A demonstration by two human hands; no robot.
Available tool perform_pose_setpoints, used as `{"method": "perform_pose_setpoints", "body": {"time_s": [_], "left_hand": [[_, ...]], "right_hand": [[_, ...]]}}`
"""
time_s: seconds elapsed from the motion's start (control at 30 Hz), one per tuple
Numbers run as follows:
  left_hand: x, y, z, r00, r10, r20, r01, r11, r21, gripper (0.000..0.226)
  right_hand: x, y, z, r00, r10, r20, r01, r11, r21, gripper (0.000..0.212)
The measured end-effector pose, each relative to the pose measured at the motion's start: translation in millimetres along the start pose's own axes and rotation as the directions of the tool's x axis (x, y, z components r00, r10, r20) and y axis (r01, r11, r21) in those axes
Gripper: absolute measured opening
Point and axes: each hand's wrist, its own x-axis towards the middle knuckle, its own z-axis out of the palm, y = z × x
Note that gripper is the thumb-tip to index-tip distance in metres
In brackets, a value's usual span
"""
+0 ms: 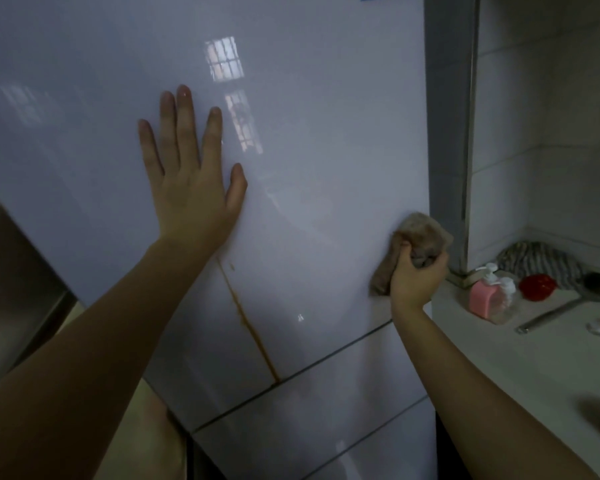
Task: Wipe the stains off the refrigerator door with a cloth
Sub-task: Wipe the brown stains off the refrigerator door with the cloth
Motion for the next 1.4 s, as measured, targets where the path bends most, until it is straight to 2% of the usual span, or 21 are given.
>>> {"method": "perform_pose_setpoints", "body": {"time_s": [0.07,0.13,0.2,0.23,0.37,0.43,0.53,0.67,0.8,0.9,0.97,1.03,1.13,1.23,1.3,1.4], "left_hand": [[0.9,3.1,-2.2,1.0,-0.01,0.011,0.01,1.0,-0.005,0.066],[2.0,5.2,-5.1,0.999,-0.02,0.037,0.02,1.0,-0.008,0.067],[2.7,7.0,-8.4,0.998,-0.017,0.062,0.018,1.0,-0.013,0.064],[2.0,9.5,-10.0,0.998,0.006,0.067,-0.005,1.0,-0.019,0.061],[-20.7,42.2,-9.2,0.965,0.252,0.074,-0.246,0.965,-0.087,0.05],[-41.5,62.9,-3.8,0.944,0.321,0.079,-0.31,0.942,-0.126,0.048],[-75.5,82.3,6.9,0.95,0.293,0.11,-0.276,0.949,-0.151,0.049],[-116.4,101.8,19.2,0.955,0.25,0.158,-0.223,0.96,-0.167,0.052],[-139.2,109.4,26.7,0.959,0.233,0.163,-0.205,0.963,-0.172,0.054],[-144.2,110.1,29.7,0.961,0.228,0.154,-0.203,0.966,-0.16,0.054],[-145.1,110.4,32.1,0.961,0.231,0.152,-0.208,0.966,-0.154,0.053],[-146.1,109.6,33.8,0.963,0.231,0.14,-0.21,0.966,-0.154,0.053],[-146.5,108.1,34.0,0.963,0.234,0.132,-0.213,0.965,-0.153,0.052],[-146.1,108.7,32.5,0.965,0.229,0.131,-0.207,0.965,-0.161,0.052],[-146.3,109.3,33.2,0.965,0.224,0.136,-0.202,0.966,-0.16,0.053],[-146.4,109.9,36.2,0.968,0.219,0.124,-0.2,0.968,-0.152,0.053]], "right_hand": [[-8.8,0.0,1.8,0.989,-0.117,0.087,0.121,0.992,-0.042,0.055],[-21.3,0.9,3.3,0.941,-0.251,0.225,0.273,0.959,-0.07,0.055],[-28.8,2.4,3.8,0.896,-0.303,0.325,0.342,0.938,-0.066,0.055],[-29.6,3.9,3.8,0.894,-0.305,0.328,0.341,0.938,-0.056,0.055],[-18.1,17.1,-2.0,0.979,-0.141,0.148,0.142,0.99,0.0,0.057],[-7.7,32.0,-11.7,0.997,-0.045,0.058,0.046,0.999,-0.015,0.053],[5.6,52.9,-26.3,0.999,0.034,-0.015,-0.034,0.999,-0.043,0.055],[10.3,65.7,-29.5,0.999,-0.025,-0.023,0.024,0.998,-0.066,0.057],[-19.8,68.8,-30.1,0.976,-0.107,0.188,0.126,0.988,-0.091,0.063],[-47.9,72.5,-36.0,0.879,-0.26,0.4,0.324,0.941,-0.101,0.063],[-51.0,76.1,-37.9,0.832,-0.311,0.458,0.396,0.913,-0.099,0.065],[-39.8,78.5,-37.3,0.876,-0.264,0.402,0.324,0.942,-0.088,0.064],[-7.5,82.8,-35.3,0.988,-0.07,0.139,0.075,0.997,-0.036,0.059],[18.4,89.9,-41.9,0.993,0.071,-0.095,-0.073,0.997,-0.021,0.048],[16.5,93.2,-43.4,0.994,0.059,-0.093,-0.062,0.998,-0.032,0.047],[-13.9,97.0,-40.2,0.999,-0.027,0.045,0.031,0.995,-0.093,0.059]]}}
